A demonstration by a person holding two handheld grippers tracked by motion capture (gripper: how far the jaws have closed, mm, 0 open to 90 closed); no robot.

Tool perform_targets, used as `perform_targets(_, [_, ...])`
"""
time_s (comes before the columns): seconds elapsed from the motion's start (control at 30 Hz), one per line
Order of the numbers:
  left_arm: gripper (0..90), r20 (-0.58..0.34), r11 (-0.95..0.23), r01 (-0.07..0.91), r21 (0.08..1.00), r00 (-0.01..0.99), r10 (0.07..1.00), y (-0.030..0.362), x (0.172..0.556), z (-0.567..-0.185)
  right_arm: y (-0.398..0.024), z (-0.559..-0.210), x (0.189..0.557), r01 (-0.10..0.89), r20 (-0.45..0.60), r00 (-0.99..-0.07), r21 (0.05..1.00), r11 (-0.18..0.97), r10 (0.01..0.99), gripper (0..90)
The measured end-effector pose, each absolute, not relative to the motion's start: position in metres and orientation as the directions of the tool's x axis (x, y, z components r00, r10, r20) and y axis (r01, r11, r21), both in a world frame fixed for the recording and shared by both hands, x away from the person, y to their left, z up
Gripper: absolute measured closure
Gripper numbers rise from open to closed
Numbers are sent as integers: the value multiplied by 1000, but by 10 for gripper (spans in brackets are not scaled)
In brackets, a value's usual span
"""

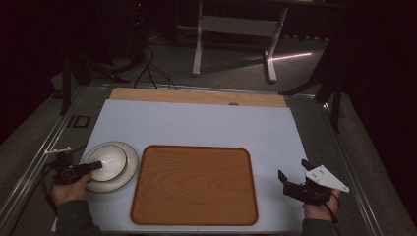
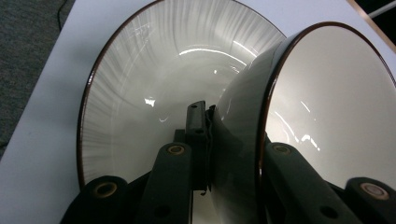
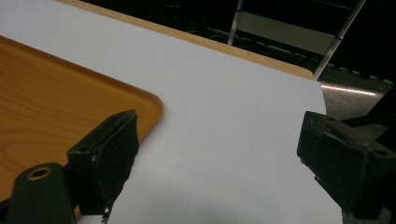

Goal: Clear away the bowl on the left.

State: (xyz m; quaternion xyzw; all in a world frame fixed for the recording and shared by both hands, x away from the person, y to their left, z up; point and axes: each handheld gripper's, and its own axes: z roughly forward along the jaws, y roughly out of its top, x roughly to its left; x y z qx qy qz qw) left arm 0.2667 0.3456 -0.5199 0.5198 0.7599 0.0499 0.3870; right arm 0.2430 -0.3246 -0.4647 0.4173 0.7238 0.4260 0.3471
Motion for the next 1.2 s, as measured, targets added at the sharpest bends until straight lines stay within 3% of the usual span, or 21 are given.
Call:
perform_targets(0.33, [802, -525, 461, 736, 496, -169, 834, 347, 265, -518, -325, -464, 243, 306, -146, -408, 908, 285, 901, 123])
perform_targets(0.9, [802, -571, 428, 694, 579, -29, 820, 340, 264, -503, -328, -464, 243, 307, -135, -401, 912, 272, 906, 122])
perform_targets(1.2, [801, -532, 370, 670, 644, 44, 846, 329, 263, -490, -328, -464, 242, 308, -135, -400, 912, 271, 907, 123])
